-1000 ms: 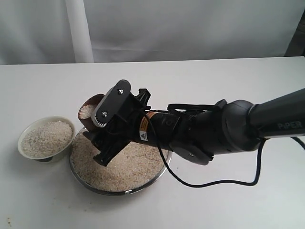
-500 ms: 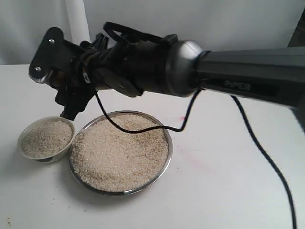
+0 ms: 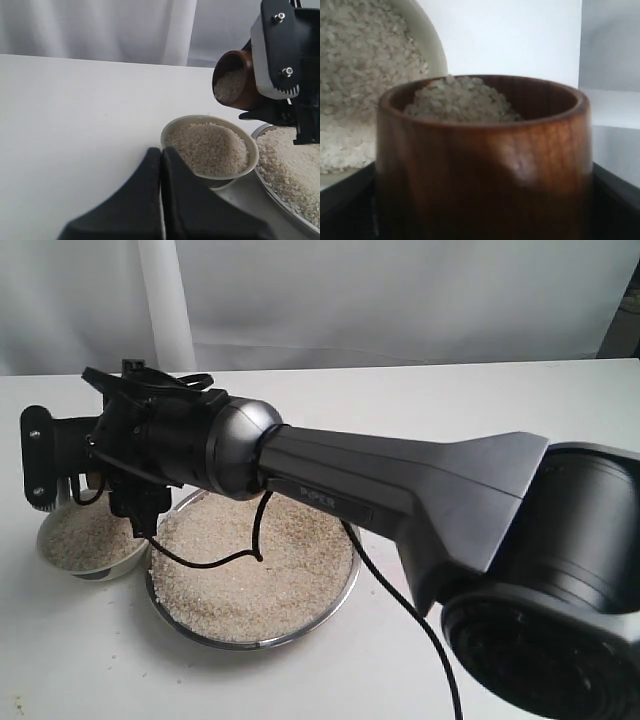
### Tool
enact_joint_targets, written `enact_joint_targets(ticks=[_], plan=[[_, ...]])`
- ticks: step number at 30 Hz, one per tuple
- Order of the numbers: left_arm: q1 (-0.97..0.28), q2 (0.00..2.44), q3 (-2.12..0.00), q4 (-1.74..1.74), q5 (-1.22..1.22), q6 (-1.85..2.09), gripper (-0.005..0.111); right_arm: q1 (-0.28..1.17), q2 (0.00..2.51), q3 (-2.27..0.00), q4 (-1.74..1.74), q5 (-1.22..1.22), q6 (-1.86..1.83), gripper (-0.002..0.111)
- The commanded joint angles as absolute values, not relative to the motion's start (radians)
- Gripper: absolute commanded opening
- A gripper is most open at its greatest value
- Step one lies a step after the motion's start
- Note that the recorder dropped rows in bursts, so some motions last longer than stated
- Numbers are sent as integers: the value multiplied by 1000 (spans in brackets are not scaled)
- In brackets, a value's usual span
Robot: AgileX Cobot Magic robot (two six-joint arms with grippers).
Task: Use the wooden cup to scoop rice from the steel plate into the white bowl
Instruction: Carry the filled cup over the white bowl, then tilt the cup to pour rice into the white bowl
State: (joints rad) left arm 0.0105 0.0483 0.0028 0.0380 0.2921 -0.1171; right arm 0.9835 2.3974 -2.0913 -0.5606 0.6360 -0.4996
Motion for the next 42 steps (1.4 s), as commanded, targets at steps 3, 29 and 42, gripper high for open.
enact_joint_targets(ticks=[3,29,42], plan=[[12,50,0,33,285,-121,0,990,2397,-2108,-631,616,-588,0],[12,50,0,33,285,-121,0,1025,2403,-2108,-857,603,-677,0],[12,50,0,33,285,-123,0,1028,2403,-2108,-939,556,-687,0]])
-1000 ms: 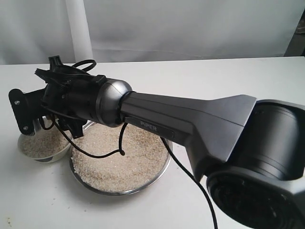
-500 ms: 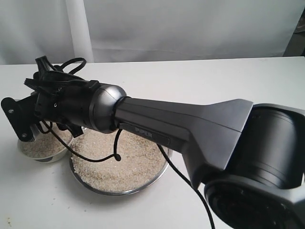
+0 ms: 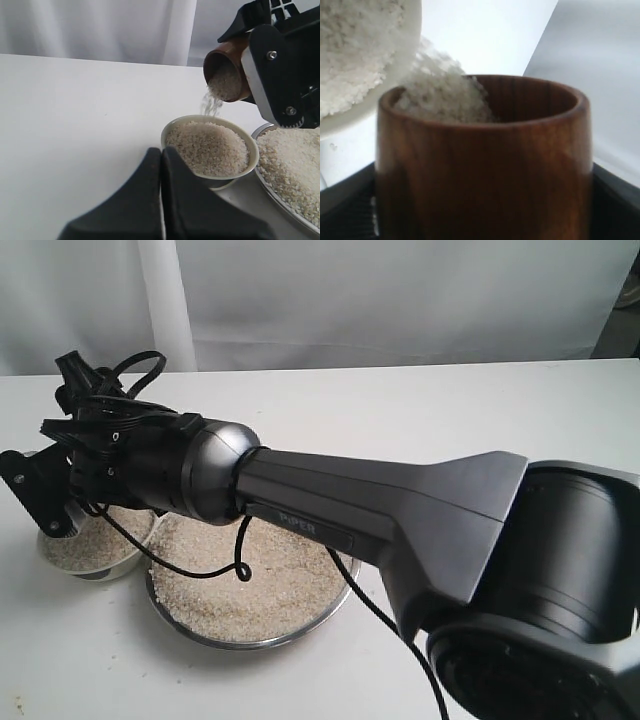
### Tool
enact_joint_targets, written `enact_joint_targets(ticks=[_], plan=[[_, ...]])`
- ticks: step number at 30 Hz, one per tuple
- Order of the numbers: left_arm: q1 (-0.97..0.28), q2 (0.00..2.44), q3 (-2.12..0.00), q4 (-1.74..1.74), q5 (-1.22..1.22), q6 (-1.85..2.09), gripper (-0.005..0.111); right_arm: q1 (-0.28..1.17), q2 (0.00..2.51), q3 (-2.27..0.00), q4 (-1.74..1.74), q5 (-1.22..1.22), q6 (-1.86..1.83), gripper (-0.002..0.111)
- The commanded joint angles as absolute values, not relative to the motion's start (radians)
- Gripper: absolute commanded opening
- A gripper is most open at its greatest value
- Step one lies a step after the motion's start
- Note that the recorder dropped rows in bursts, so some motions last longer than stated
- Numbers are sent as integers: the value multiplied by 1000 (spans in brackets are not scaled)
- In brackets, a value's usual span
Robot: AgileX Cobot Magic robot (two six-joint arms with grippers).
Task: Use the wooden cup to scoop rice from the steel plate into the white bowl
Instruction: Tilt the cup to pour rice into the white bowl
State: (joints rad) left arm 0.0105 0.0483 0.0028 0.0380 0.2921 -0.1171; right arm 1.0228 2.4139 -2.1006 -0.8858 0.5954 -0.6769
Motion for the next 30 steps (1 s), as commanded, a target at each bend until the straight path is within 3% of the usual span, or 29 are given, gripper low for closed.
enact_joint_targets(ticks=[1,30], plan=[[12,50,0,33,285,-123,0,1028,2403,-2108,-942,551,-687,0],[12,50,0,33,285,-123,0,1028,2403,-2108,-942,541,-920,0]])
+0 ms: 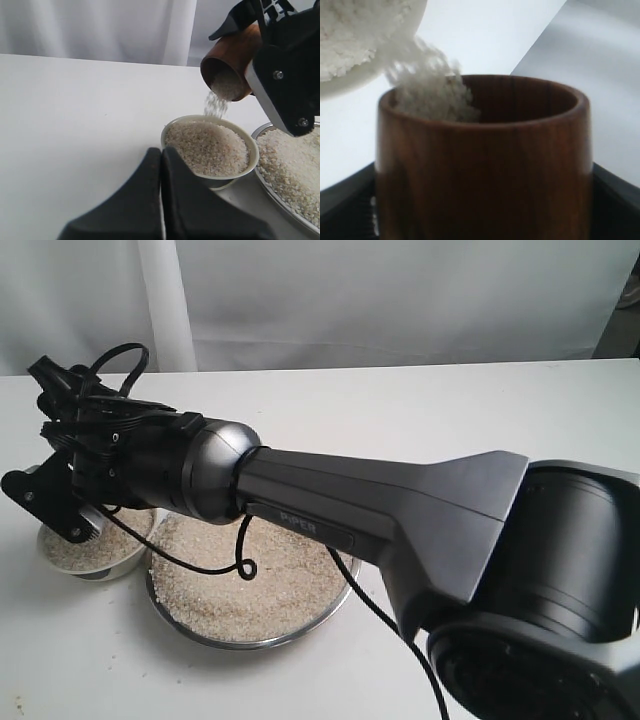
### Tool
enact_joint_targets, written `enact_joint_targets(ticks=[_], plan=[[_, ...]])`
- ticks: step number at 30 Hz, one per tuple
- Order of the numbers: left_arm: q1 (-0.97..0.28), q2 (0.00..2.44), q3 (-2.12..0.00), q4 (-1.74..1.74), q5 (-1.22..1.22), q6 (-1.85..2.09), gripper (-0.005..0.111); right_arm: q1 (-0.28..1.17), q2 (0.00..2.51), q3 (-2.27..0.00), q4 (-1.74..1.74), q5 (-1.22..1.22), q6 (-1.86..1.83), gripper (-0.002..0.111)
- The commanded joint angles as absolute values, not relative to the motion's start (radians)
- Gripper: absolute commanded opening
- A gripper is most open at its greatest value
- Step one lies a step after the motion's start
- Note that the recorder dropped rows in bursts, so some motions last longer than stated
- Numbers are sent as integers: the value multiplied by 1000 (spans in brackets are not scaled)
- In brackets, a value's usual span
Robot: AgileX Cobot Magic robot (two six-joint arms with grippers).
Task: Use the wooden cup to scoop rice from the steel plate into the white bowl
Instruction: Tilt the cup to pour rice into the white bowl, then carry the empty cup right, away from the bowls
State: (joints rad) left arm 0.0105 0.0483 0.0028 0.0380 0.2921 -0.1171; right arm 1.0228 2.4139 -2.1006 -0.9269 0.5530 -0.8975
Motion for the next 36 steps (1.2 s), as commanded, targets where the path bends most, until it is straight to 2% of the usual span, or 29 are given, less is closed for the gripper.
enact_joint_targets(ticks=[1,30,36], plan=[[12,50,0,33,285,-123,0,1028,2403,-2108,-949,541,-920,0],[12,50,0,33,285,-123,0,1050,2403,-2108,-1089,519,-965,0],[12,50,0,33,285,-124,0,1052,2403,-2108,-1052,601,-867,0]])
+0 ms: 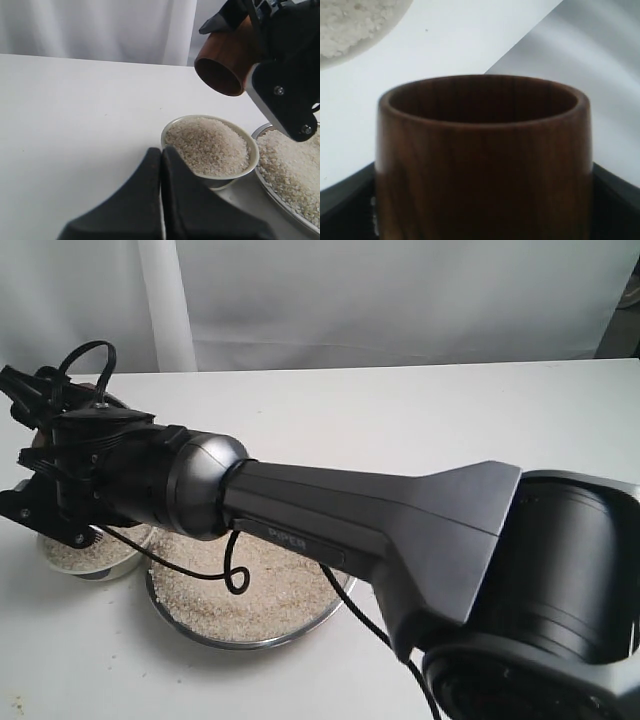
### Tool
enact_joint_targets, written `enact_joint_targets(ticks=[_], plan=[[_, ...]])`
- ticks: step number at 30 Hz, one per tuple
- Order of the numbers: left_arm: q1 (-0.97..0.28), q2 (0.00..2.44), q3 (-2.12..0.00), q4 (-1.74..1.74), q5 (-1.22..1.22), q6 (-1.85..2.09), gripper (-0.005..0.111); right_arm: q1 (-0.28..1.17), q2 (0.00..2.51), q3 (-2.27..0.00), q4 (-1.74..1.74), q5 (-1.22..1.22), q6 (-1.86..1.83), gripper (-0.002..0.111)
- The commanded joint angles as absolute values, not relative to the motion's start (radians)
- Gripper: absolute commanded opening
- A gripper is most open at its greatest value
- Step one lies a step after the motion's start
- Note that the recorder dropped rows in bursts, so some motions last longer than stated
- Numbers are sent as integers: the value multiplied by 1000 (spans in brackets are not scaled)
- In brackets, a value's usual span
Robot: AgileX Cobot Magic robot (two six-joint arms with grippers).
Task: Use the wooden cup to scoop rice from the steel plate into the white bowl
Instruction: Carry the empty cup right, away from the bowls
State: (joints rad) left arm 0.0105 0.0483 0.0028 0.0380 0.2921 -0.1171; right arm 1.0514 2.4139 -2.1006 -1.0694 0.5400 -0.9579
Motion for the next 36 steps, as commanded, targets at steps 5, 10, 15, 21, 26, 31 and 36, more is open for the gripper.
enact_joint_targets(ticks=[5,10,15,21,26,31,36], plan=[[12,50,0,33,285,-124,0,1035,2368,-2108,-871,648,-555,0],[12,50,0,33,285,-124,0,1028,2304,-2108,-742,656,-282,0],[12,50,0,33,285,-124,0,1023,2228,-2027,-702,554,109,0],[12,50,0,33,285,-124,0,997,2119,-1753,-706,185,348,0],[12,50,0,33,285,-124,0,953,2023,-1546,-682,-22,346,0],[12,50,0,33,285,-121,0,881,1936,-1360,-679,-180,333,0],[12,50,0,33,285,-121,0,798,1834,-1193,-660,-287,270,0]])
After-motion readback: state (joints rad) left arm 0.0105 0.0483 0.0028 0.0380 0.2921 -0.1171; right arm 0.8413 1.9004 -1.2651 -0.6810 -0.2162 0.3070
